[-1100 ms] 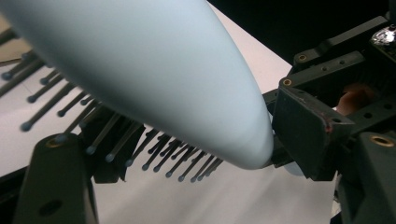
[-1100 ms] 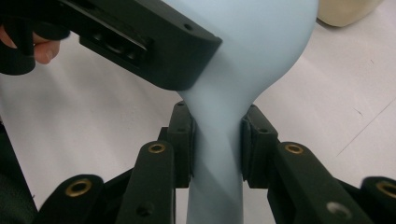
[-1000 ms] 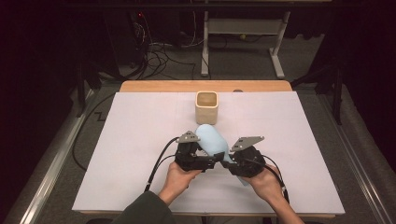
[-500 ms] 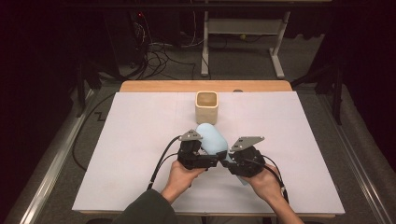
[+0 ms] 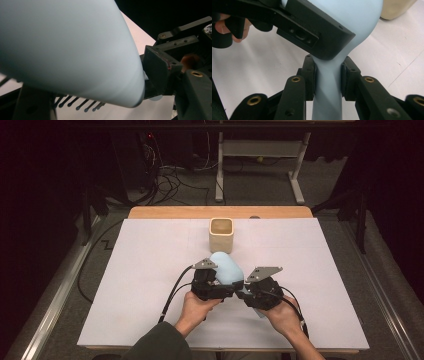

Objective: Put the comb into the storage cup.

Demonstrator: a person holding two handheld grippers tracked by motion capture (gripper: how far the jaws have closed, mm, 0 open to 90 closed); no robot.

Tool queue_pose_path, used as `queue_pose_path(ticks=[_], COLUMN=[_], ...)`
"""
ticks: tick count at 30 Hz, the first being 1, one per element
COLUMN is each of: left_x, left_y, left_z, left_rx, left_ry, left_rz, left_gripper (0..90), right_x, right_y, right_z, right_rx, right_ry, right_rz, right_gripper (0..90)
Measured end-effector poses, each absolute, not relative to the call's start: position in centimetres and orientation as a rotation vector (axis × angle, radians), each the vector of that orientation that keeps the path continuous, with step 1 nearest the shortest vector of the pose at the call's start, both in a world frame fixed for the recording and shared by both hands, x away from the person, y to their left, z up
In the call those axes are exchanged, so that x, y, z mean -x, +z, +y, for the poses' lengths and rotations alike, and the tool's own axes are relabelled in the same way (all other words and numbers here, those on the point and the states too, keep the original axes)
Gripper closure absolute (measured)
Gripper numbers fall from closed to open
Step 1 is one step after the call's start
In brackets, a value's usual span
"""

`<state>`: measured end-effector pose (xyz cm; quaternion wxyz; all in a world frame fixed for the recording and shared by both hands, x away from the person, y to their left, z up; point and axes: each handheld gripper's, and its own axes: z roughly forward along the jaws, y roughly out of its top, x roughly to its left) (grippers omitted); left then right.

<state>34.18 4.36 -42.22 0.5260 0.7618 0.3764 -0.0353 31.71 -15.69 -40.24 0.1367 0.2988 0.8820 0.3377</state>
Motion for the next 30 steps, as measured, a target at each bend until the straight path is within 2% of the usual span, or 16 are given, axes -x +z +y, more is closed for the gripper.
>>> queue_pose_path(ticks=[13, 30], left_x=[-34.2, -33.7], left_y=[-41.3, -39.8], left_z=[4.8, 4.9], left_rx=[-1.799, -1.829], left_ry=[-0.143, -0.133], left_rz=[0.883, 0.868], left_gripper=[46.5, 53.8], right_x=[-31.7, -31.6], right_y=[-40.1, -39.6], right_z=[-15.8, -15.7], right_rx=[-0.860, -0.838], right_ry=[0.992, 1.051], right_rz=[2.524, 2.517], right_gripper=[70.4, 70.3])
